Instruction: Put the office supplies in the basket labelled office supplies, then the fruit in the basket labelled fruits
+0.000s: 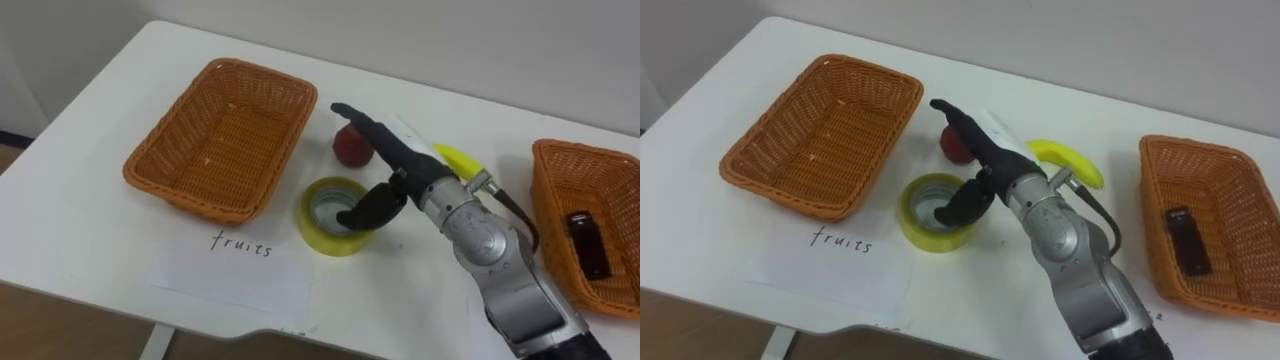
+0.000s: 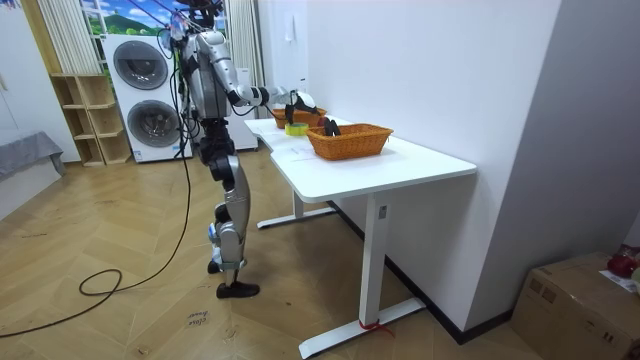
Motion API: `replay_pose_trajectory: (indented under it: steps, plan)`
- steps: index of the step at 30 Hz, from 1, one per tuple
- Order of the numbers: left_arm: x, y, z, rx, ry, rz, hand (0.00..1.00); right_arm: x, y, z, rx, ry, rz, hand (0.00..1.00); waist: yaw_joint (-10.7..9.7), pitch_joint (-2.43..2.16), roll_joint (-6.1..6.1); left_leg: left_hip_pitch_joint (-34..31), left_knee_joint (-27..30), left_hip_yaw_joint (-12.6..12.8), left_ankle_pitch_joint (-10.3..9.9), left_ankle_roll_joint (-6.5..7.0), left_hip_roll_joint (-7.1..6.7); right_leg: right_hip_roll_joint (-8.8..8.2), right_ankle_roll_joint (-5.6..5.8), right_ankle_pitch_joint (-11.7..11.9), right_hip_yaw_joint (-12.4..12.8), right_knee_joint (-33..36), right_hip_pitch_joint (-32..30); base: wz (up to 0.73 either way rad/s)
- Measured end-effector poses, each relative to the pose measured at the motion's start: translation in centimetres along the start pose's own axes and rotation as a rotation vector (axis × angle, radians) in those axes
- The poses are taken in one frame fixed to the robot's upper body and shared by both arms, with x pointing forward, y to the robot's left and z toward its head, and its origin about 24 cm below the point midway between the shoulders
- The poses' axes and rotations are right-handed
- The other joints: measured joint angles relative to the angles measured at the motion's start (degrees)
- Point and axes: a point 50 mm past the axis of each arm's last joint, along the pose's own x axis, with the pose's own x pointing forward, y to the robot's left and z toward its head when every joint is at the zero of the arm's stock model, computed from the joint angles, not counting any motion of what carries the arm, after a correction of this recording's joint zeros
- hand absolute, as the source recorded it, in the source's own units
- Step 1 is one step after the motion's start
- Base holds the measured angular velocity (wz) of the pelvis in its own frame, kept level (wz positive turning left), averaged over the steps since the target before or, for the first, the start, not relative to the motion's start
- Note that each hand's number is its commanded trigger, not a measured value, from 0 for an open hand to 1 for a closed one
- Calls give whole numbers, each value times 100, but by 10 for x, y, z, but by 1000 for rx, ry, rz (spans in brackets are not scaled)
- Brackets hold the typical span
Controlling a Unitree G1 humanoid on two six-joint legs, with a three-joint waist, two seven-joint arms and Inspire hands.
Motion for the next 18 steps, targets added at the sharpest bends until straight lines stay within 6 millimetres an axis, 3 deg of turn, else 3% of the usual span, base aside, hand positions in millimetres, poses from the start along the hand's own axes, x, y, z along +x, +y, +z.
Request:
replay_pose_trajectory:
  steps: [18]
  plan:
    - [0,0,1,7,-2,4,0,5,2,-3,-93,40,15,0,0,-24,-27,-5,-39,2,9,11,-7,-5,4,-2,10,-5,-39,0]
